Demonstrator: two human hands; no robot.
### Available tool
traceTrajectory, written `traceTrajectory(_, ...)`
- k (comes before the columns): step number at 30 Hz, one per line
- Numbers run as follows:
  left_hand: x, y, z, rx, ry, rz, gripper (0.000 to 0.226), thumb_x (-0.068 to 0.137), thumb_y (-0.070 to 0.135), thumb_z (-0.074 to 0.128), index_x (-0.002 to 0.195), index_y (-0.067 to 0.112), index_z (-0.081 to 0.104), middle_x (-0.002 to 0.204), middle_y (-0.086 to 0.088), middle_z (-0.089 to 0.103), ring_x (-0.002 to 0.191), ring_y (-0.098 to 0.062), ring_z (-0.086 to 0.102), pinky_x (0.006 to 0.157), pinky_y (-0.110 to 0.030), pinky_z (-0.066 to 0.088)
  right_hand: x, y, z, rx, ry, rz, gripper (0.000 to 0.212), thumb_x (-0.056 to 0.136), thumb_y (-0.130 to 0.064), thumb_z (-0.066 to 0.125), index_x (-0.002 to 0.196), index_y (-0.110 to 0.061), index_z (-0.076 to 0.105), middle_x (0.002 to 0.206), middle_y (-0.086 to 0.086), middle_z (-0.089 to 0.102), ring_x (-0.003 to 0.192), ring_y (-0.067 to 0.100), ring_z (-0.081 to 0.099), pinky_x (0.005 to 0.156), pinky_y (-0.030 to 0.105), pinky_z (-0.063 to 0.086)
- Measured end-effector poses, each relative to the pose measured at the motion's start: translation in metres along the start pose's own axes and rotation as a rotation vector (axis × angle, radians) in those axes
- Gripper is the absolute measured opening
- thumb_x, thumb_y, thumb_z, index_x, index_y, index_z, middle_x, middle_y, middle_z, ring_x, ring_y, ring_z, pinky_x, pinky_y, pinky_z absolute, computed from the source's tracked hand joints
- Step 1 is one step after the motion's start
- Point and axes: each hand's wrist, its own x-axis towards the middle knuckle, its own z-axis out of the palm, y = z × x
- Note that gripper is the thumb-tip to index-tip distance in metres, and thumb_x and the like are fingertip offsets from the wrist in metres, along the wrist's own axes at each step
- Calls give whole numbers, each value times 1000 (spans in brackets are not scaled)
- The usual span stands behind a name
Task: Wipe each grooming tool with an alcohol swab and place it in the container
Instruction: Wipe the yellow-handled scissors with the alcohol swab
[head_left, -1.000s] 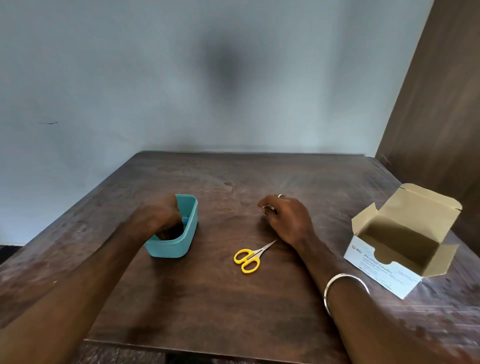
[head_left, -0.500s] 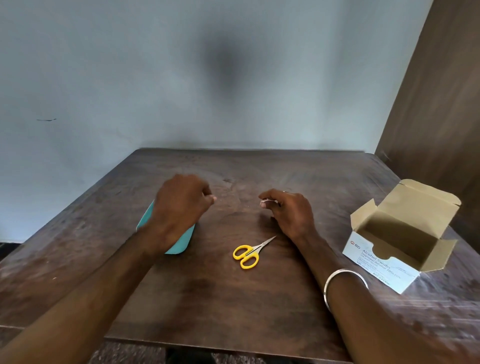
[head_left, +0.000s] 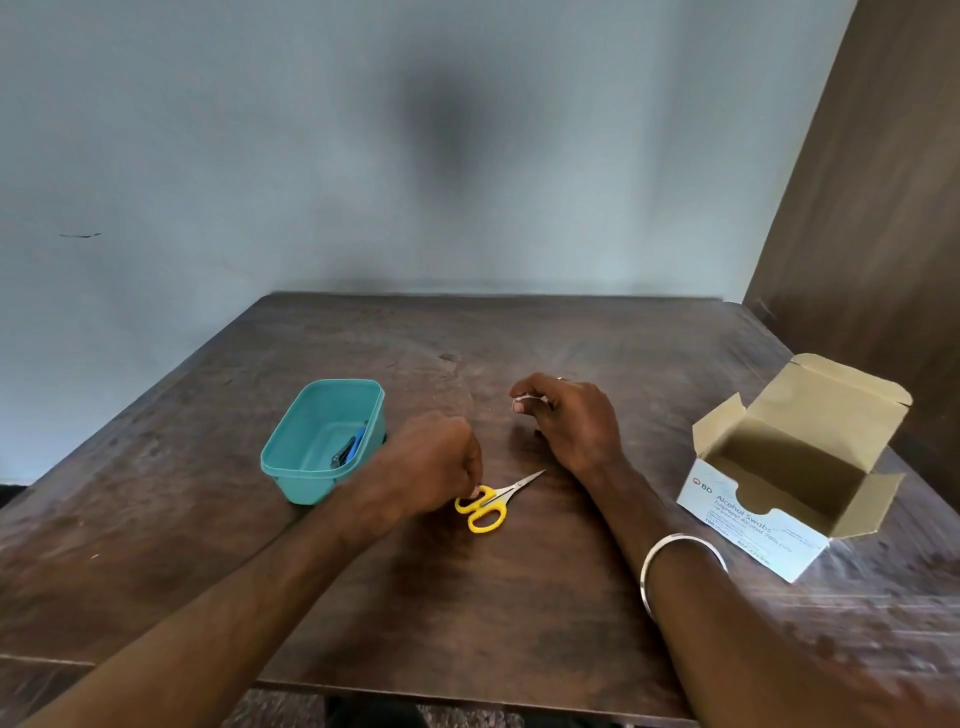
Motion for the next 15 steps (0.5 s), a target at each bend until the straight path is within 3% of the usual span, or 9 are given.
traceTrajectory(4, 5, -5, 4, -95, 57, -43, 8, 83, 15, 71, 83, 17, 79, 69, 8, 71, 56, 0, 58, 61, -18, 50, 0, 3, 1, 51, 12, -1, 8, 84, -29, 70, 90, -33, 73, 85, -6, 74, 74, 20, 70, 71, 37, 55)
traceTrajectory(6, 8, -9, 5, -201, 98, -90, 8, 82, 14, 71, 77, 13, 77, 59, 2, 69, 49, -6, 62, 57, -23, 55, 1, 4, 2, 81, 37, -14, 6, 84, -30, 69, 89, -32, 71, 83, -7, 73, 76, 18, 68, 71, 37, 53)
traceTrajectory(11, 16, -21, 9, -550, 235, -175, 10, 83, 8, 68, 77, 14, 73, 62, -5, 73, 55, -20, 72, 61, -34, 62, 4, 1, -1, 266, 118, -40, 7, 88, -22, 68, 88, -28, 64, 84, -14, 70, 70, 9, 65, 69, 41, 54)
traceTrajectory(13, 21, -23, 10, -676, 275, -204, 8, 83, 6, 68, 80, 11, 73, 62, -6, 73, 56, -23, 72, 61, -37, 63, 2, -6, -3, 336, 100, -88, 9, 89, -21, 69, 87, -28, 63, 80, -17, 68, 64, 1, 60, 66, 37, 52)
traceTrajectory(15, 26, -22, 10, -789, 297, -221, 6, 83, 7, 69, 79, 9, 73, 61, -10, 72, 55, -26, 71, 61, -39, 62, -2, -15, -2, 392, 57, -139, 10, 91, -21, 68, 88, -28, 62, 80, -11, 70, 59, 5, 60, 61, 38, 52)
